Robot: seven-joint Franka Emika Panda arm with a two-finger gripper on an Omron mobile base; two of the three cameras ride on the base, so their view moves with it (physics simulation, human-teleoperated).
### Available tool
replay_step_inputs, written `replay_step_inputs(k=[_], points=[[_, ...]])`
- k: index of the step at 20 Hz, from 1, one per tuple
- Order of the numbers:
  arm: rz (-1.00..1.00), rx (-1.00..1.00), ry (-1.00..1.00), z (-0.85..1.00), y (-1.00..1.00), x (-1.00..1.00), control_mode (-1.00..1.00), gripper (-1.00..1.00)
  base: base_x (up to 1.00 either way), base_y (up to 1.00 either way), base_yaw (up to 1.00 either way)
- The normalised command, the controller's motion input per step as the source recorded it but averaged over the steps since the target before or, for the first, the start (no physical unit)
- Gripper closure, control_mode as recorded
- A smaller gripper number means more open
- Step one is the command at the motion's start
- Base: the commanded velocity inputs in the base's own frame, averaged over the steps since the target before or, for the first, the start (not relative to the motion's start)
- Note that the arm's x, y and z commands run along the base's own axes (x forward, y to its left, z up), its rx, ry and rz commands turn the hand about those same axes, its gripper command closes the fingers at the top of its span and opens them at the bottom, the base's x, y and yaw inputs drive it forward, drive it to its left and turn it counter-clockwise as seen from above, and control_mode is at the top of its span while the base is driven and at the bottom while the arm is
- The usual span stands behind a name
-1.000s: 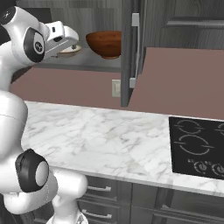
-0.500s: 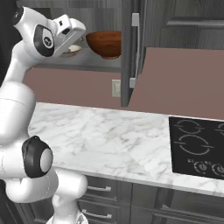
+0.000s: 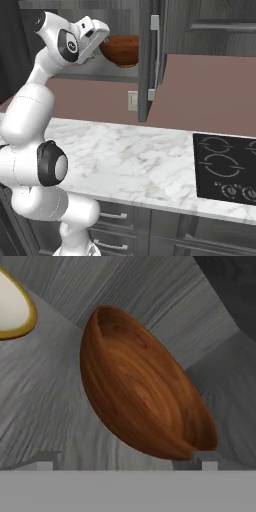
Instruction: Take the smaller bowl and place it next to the appetizer plate on the dining counter , and place the larger bowl next to the plate with cooked food.
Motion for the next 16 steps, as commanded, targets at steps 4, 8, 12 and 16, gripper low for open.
replay_step_inputs(k=[4,8,12,16], points=[[0.02,0.0,0.0,0.0,0.0,0.58,-1.0,-1.0,0.0,0.0,0.0],[0.03,0.0,0.0,-0.05,0.0,0.42,-1.0,-1.0,0.0,0.0,0.0],[0.03,-0.01,0.0,-0.07,0.0,0.34,-1.0,-1.0,0.0,0.0,0.0],[0.02,-0.01,0.03,-0.14,0.0,0.15,-1.0,-1.0,0.0,0.0,0.0]])
